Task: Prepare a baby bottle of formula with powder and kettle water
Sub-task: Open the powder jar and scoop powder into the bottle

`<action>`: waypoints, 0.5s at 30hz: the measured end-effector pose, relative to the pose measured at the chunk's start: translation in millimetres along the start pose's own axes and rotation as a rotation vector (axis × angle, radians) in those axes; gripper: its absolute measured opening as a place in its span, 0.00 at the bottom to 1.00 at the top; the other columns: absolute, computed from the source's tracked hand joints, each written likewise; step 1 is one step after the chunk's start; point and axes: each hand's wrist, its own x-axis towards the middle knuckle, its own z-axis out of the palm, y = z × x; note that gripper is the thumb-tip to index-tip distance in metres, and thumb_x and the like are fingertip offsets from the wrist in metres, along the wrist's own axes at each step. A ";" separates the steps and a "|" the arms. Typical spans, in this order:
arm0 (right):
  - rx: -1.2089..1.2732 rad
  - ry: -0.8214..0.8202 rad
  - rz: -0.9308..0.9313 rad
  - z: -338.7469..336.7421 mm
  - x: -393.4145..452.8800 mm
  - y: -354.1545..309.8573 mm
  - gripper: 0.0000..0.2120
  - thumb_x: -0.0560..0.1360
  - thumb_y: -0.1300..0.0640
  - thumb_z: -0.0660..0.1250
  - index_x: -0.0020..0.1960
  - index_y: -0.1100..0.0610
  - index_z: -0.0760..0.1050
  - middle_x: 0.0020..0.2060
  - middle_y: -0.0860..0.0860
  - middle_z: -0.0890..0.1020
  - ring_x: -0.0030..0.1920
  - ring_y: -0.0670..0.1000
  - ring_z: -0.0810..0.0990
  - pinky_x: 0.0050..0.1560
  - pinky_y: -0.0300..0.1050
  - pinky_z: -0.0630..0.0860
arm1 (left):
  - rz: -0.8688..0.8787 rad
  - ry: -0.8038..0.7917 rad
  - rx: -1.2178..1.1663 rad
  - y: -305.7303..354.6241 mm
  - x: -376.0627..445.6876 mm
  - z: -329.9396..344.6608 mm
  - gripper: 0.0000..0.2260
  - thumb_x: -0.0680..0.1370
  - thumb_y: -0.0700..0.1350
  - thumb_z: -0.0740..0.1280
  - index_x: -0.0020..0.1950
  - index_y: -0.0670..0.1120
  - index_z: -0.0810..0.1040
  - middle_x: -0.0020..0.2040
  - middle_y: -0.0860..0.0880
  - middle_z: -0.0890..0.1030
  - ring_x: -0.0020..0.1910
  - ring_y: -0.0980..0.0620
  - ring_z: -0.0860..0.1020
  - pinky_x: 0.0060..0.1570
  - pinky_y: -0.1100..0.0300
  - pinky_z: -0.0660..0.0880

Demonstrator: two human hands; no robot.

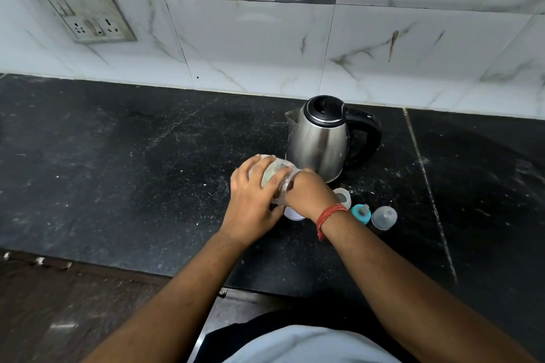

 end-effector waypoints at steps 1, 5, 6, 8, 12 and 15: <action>0.022 -0.001 0.004 1.3 2.0 0.8 0.12 0.76 0.52 0.67 0.57 0.50 0.82 0.56 0.54 0.80 0.53 0.56 0.82 0.54 0.48 0.79 | 0.006 0.000 0.015 0.6 0.3 0.4 0.33 0.72 0.51 0.76 0.74 0.53 0.69 0.74 0.42 0.71 0.74 0.37 0.66 0.67 0.35 0.68; 0.023 -0.019 -0.039 -2.6 2.7 3.9 0.05 0.74 0.54 0.69 0.47 0.53 0.82 0.50 0.55 0.83 0.48 0.56 0.82 0.51 0.49 0.80 | -0.046 -0.027 -0.045 1.1 1.9 0.8 0.34 0.71 0.52 0.76 0.74 0.52 0.68 0.74 0.43 0.71 0.74 0.39 0.66 0.68 0.36 0.69; 0.002 -0.007 -0.050 -4.5 2.2 5.0 0.05 0.74 0.54 0.69 0.46 0.54 0.81 0.49 0.54 0.82 0.48 0.57 0.82 0.50 0.50 0.80 | -0.079 -0.030 -0.089 0.7 2.6 1.2 0.34 0.71 0.52 0.76 0.74 0.52 0.68 0.74 0.44 0.70 0.73 0.40 0.65 0.68 0.37 0.70; -0.066 0.050 -0.069 -7.8 -0.6 6.2 0.06 0.76 0.52 0.68 0.47 0.54 0.80 0.51 0.53 0.78 0.49 0.57 0.80 0.50 0.49 0.78 | -0.135 -0.028 -0.191 0.0 2.9 2.3 0.35 0.70 0.53 0.77 0.74 0.50 0.68 0.74 0.45 0.68 0.72 0.42 0.65 0.70 0.44 0.69; -0.206 0.281 -0.242 -15.5 -8.0 4.0 0.10 0.79 0.50 0.66 0.56 0.53 0.80 0.55 0.52 0.76 0.53 0.57 0.79 0.48 0.50 0.77 | -0.211 -0.029 -0.313 -4.1 2.2 3.7 0.37 0.70 0.53 0.79 0.75 0.47 0.67 0.73 0.46 0.67 0.72 0.46 0.65 0.72 0.56 0.61; -0.248 0.406 -0.386 -22.2 -8.9 4.9 0.07 0.78 0.52 0.68 0.51 0.55 0.81 0.46 0.52 0.75 0.49 0.57 0.78 0.40 0.51 0.78 | -0.241 -0.041 -0.349 -9.4 0.9 6.3 0.39 0.70 0.52 0.81 0.76 0.49 0.66 0.74 0.47 0.67 0.74 0.46 0.65 0.73 0.61 0.60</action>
